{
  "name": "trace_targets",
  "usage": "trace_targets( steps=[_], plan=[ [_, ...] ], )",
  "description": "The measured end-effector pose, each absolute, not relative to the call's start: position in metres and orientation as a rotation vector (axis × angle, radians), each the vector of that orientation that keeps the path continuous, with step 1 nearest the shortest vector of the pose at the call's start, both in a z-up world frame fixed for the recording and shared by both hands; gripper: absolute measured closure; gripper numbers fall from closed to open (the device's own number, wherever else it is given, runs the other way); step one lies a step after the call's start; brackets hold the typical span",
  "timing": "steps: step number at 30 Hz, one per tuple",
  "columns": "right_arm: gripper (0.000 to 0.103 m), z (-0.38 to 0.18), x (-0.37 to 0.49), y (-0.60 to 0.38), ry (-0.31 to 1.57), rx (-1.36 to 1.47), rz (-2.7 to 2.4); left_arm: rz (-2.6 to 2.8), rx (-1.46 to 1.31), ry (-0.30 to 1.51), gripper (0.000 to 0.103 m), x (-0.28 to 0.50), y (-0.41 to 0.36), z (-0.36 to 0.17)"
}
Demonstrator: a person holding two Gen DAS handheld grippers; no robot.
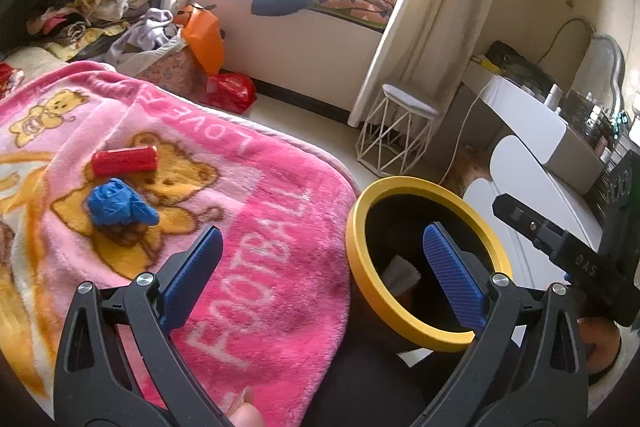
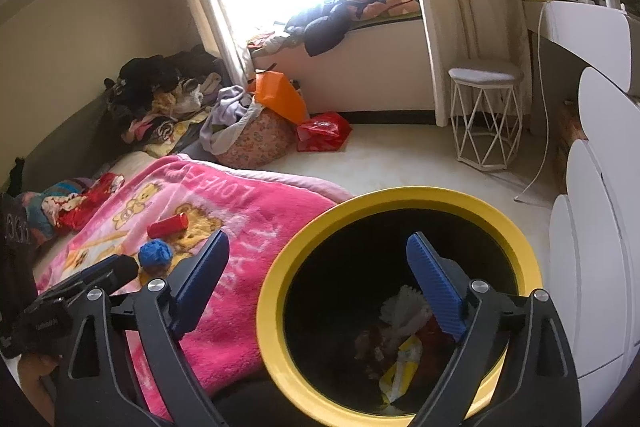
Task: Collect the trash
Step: 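Move both tools back over the blanket toward the red can and blue glove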
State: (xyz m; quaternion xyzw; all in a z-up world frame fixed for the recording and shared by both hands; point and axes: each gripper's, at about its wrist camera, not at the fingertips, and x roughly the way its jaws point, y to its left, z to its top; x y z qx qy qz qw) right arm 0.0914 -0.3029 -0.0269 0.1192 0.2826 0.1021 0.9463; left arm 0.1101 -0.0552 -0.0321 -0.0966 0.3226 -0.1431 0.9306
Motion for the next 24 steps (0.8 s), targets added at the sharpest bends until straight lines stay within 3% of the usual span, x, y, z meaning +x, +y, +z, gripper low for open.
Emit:
trace_targets(
  steps=[24],
  plan=[
    [0.008,-0.024,0.087,-0.241,0.582,0.147,0.315,-0.192,-0.229,0.631,0.011,0.104,-0.002,-0.029]
  ],
)
